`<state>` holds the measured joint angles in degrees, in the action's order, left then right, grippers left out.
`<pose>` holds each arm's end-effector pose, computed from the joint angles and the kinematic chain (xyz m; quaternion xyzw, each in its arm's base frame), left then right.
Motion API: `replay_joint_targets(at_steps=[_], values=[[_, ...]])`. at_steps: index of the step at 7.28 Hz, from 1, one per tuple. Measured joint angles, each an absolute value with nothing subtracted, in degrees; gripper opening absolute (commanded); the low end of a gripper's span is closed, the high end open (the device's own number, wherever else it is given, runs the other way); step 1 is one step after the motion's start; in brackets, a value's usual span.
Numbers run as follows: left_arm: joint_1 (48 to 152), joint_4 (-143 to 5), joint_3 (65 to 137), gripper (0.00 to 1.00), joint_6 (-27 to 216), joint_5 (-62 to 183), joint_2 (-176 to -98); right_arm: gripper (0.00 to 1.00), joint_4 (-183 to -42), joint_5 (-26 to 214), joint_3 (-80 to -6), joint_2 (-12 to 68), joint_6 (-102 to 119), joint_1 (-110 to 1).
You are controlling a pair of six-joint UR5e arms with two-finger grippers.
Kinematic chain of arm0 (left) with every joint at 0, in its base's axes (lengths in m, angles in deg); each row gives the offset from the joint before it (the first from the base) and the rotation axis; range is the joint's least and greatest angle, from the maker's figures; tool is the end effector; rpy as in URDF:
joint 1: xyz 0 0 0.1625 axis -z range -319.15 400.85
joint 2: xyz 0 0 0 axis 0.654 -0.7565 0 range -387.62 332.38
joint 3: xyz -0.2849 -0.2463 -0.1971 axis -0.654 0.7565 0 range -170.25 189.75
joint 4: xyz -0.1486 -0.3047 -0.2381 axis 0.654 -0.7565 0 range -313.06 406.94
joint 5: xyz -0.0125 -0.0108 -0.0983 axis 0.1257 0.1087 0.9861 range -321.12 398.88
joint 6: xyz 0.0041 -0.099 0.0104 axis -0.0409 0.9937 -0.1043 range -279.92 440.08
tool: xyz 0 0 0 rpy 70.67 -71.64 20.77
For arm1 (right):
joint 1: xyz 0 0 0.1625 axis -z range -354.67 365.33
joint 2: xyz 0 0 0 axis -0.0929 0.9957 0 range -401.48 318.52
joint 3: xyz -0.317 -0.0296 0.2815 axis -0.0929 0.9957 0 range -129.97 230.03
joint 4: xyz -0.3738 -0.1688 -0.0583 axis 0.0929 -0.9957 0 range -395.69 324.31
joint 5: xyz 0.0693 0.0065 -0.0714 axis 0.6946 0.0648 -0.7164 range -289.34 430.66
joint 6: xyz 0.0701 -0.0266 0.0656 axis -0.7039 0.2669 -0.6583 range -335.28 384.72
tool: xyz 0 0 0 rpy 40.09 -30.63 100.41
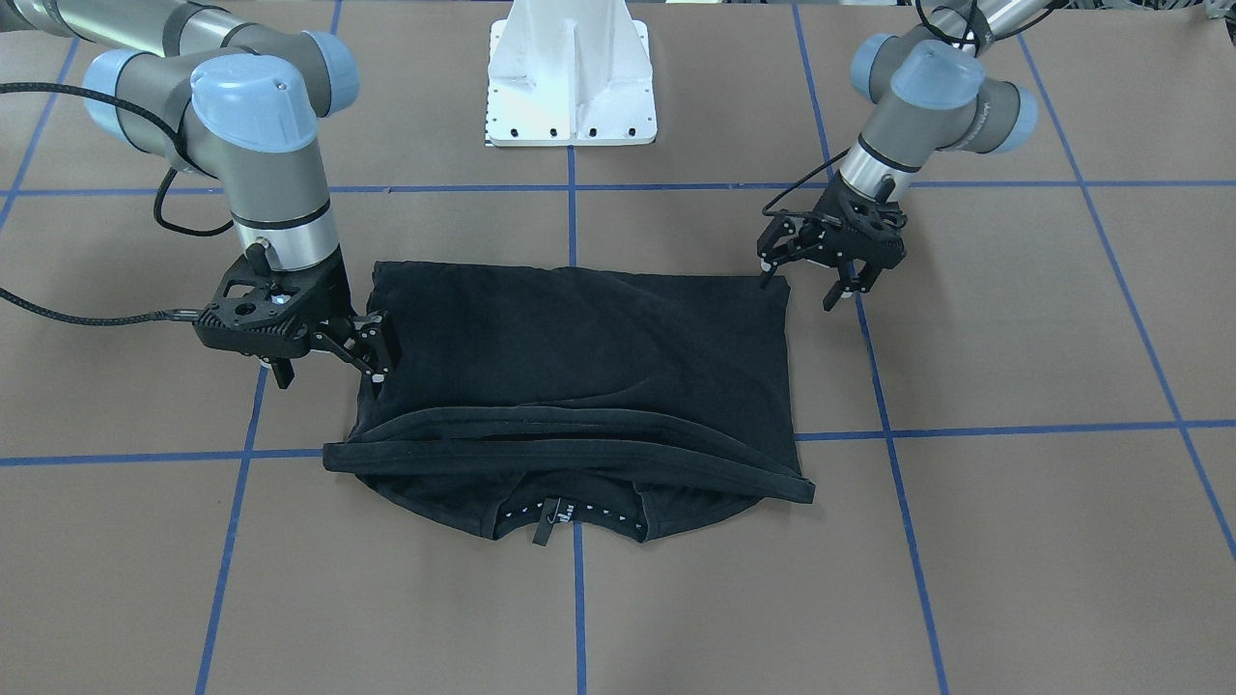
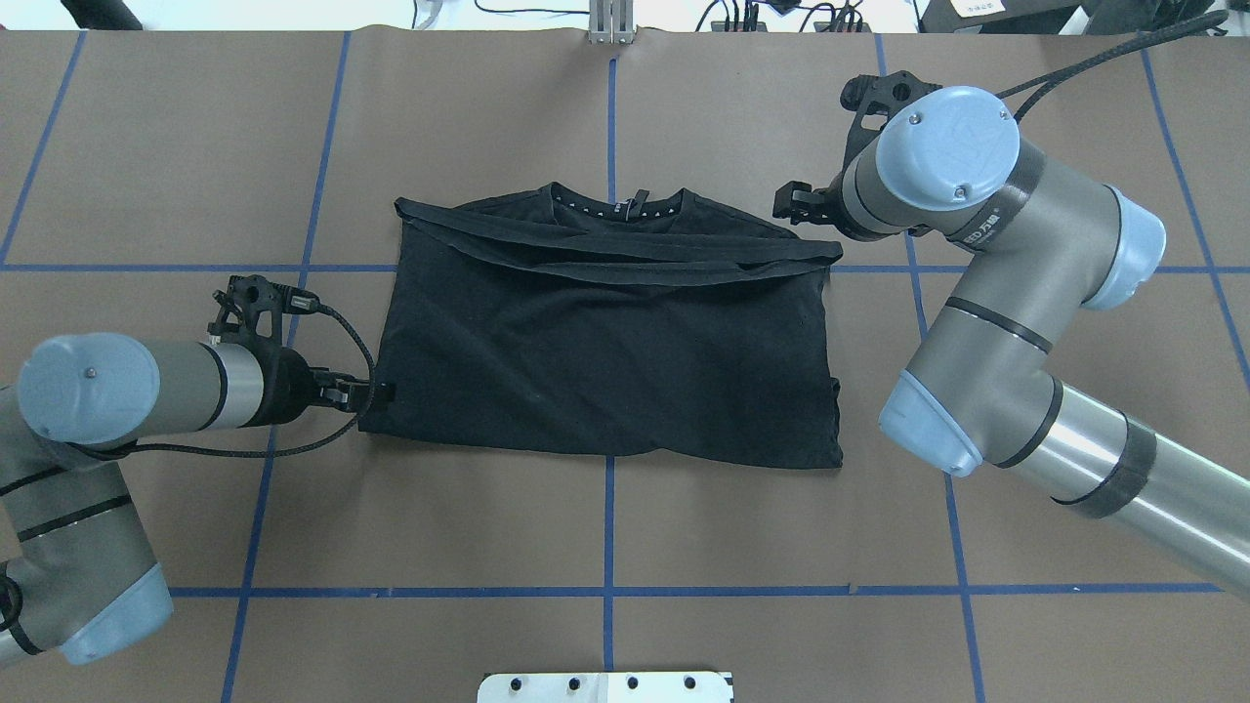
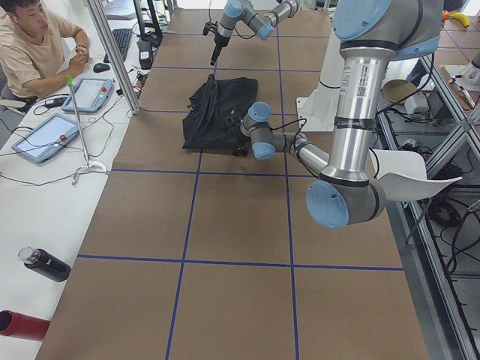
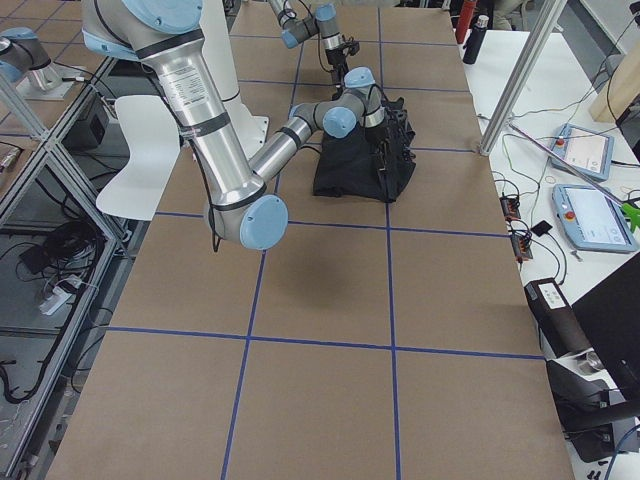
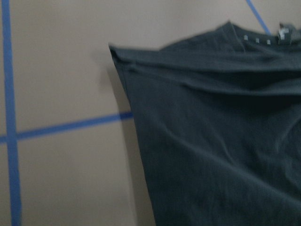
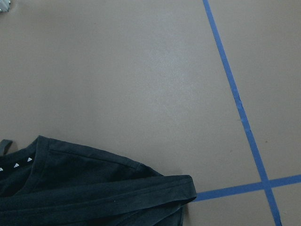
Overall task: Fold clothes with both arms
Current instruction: 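Move the left gripper to the folded shirt's side edge while the right gripper withdraws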
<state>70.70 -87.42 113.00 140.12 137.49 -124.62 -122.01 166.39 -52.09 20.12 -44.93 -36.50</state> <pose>0.4194 -0.3772 0.4009 0.2107 0.4936 0.0409 0.8428 -0.3952 -0.5193 0.2830 0.1544 -0.3457 0.1540 0.9127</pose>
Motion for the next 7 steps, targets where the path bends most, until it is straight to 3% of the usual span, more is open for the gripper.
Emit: replay_joint_targets(at_steps=[2, 4, 6, 7], values=[[67.6, -89.2, 112.8, 0.6, 142.8, 136.1, -124.2, 1.0, -122.0, 166.3, -52.2, 20.1, -45.1, -36.4], [66.9, -89.7, 112.7, 0.45, 143.8, 136.0, -124.1, 1.0, -122.0, 166.3, -52.2, 20.0, -45.1, -36.3], [66.8, -89.8, 112.6, 0.0, 143.9, 136.0, -123.9, 1.0, -122.0, 166.1, -52.2, 20.0, -45.2, -36.2], [66.8, -89.8, 112.7, 0.0, 143.9, 136.0, -123.9, 1.0, -122.0, 165.7, -52.2, 20.0, -45.2, -36.0]])
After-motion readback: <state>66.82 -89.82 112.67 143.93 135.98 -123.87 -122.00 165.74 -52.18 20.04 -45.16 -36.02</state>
